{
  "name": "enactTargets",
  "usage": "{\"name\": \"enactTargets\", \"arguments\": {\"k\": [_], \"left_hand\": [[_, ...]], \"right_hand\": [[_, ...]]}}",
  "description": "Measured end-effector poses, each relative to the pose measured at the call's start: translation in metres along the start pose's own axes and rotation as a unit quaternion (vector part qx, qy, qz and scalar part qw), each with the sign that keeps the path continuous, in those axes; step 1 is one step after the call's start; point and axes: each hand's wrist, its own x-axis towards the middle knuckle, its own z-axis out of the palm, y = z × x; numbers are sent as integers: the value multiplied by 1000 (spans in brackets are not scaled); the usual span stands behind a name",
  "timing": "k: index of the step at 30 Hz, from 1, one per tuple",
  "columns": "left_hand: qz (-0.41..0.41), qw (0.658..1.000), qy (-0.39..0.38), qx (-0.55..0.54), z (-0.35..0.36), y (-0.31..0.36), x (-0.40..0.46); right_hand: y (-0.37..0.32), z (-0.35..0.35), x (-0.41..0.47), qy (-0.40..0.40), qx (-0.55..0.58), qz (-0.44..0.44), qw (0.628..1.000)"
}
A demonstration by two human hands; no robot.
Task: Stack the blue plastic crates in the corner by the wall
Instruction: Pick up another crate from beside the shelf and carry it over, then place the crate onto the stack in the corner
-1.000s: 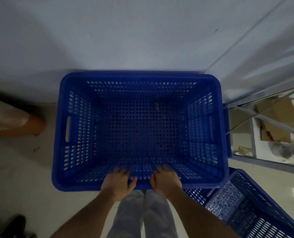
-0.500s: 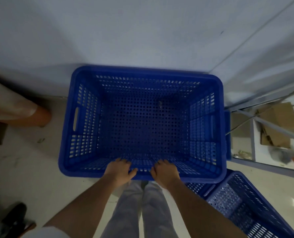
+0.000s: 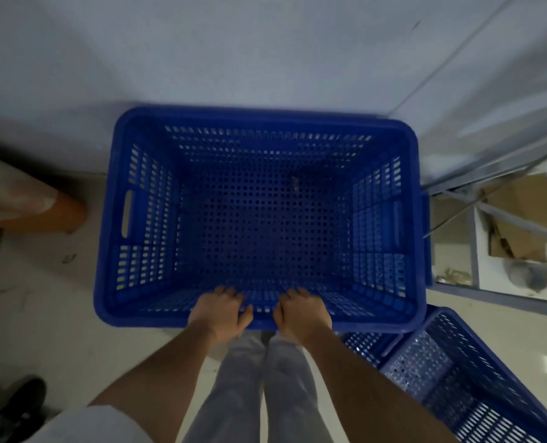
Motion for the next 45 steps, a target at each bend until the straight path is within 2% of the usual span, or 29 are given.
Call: {"name": "enactTargets", "arguments": {"k": [5,9,12,19,24,32,38,45], "left_hand": [[0,999,-45,-18,-23,3,-9],[28,999,-36,-2,-64,8,-30],[45,999,-15,16,-118,9,-45],[60,989,111,79,-251,3,-70],[104,976,144,124,-310,52,-69],[191,962,127,148,-310,171,-54],[259,941,78,201,-274,274,-60],[312,919,52,236,-214,397,-81]], "right_hand": [[-2,-9,-13,-15,21,29,999],[5,-41,-44,-59,101,75,990],[24,-76,-73,-58,130,115,983],[70,-169,-134,35,171,175,969],[101,-193,-183,112,229,219,942],[174,-145,-257,135,297,311,893],[222,-64,-344,132,338,405,839],[262,37,-446,129,397,455,786]]}}
